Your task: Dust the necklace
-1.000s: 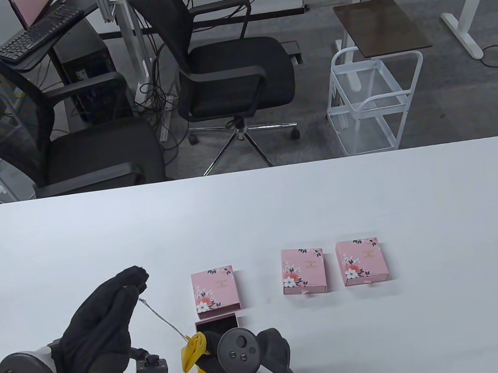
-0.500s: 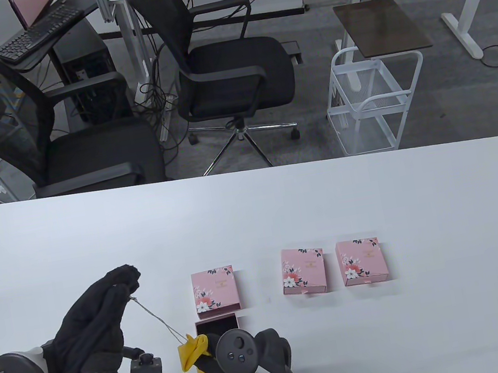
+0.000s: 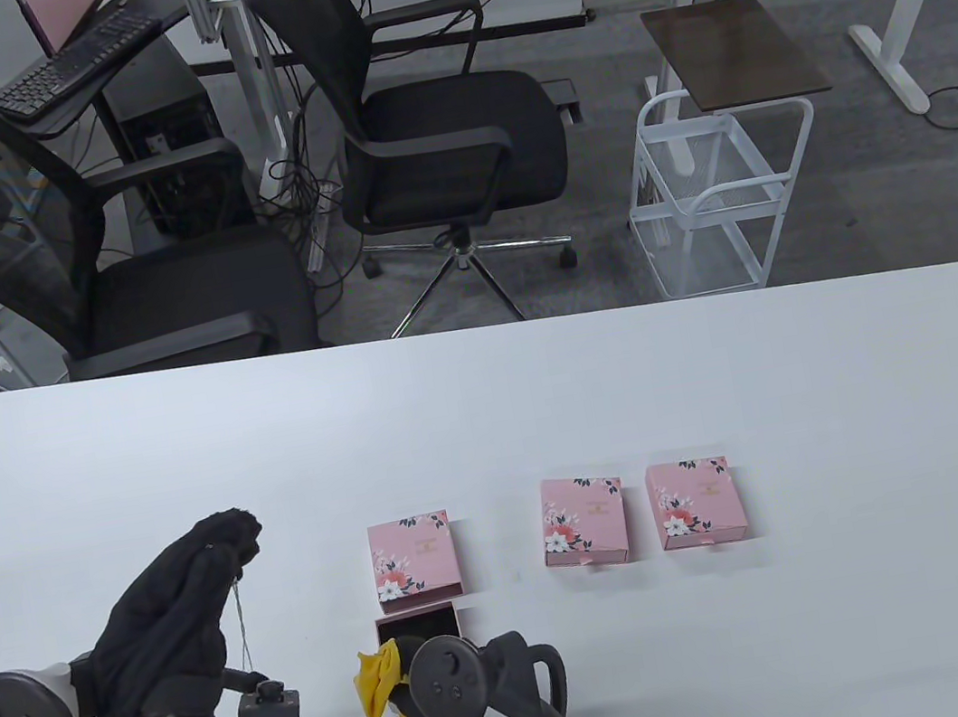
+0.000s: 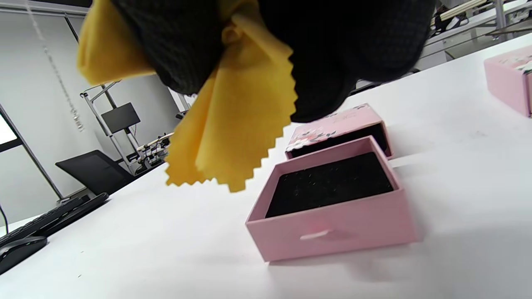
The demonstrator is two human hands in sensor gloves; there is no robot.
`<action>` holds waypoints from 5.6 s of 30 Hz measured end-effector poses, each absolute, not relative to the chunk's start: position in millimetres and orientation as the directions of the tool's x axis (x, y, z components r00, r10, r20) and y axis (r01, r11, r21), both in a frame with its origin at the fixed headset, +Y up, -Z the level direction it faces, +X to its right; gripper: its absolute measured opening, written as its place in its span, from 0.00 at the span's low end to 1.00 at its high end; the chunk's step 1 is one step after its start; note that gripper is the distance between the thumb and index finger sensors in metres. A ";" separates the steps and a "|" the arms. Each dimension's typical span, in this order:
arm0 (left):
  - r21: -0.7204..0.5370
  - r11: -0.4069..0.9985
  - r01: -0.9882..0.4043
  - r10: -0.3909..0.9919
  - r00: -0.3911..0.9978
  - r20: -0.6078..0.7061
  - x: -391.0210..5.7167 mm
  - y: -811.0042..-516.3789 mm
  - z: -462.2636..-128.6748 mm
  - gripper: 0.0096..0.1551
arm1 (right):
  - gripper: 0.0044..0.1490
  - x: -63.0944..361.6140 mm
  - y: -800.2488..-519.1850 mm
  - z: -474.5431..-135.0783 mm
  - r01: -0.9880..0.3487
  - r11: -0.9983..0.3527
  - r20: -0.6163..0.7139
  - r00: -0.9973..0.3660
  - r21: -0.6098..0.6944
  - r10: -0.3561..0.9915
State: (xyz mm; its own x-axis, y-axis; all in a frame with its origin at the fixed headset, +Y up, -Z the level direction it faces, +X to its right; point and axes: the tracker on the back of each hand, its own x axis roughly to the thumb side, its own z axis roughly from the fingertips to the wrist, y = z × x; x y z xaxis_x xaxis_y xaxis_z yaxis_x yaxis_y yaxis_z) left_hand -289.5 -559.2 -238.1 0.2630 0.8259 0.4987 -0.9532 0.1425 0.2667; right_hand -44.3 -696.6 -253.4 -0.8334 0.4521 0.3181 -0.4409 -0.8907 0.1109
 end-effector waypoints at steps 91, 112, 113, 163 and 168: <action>0.172 0.739 -0.651 0.615 0.756 0.223 -259.2 -593.5 -277.3 0.19 | 0.23 19.4 -572.2 -258.4 -0.952 -0.288 0.498 -0.302 -0.106 0.813; -0.146 0.498 -0.855 0.810 0.399 0.430 -234.8 -596.6 -274.1 0.37 | 0.22 2.9 -569.8 -260.1 -0.767 -0.634 0.489 -0.594 -0.102 0.639; -0.185 0.502 -0.845 0.812 0.387 0.436 -232.5 -597.4 -275.0 0.37 | 0.22 2.3 -568.6 -258.8 -0.759 -0.643 0.493 -0.600 -0.103 0.630; -0.188 0.103 -0.977 0.963 0.051 0.263 -248.2 -609.7 -280.4 0.19 | 0.25 2.8 -568.3 -254.4 -0.781 -0.608 0.494 -0.589 -0.144 0.639; -0.168 0.095 -0.981 0.964 0.049 0.259 -247.9 -609.4 -279.7 0.18 | 0.24 -7.8 -565.3 -246.8 -0.811 -0.580 0.535 -0.524 -0.076 0.663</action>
State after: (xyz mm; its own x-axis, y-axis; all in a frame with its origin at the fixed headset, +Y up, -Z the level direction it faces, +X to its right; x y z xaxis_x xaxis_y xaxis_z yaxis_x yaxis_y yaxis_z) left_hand -247.9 -609.4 -279.7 0.0492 0.9645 0.2595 -0.9812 0.0952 -0.1680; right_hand -7.8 -565.3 -246.8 -0.5239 0.6625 0.5354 -0.8112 -0.5798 -0.0762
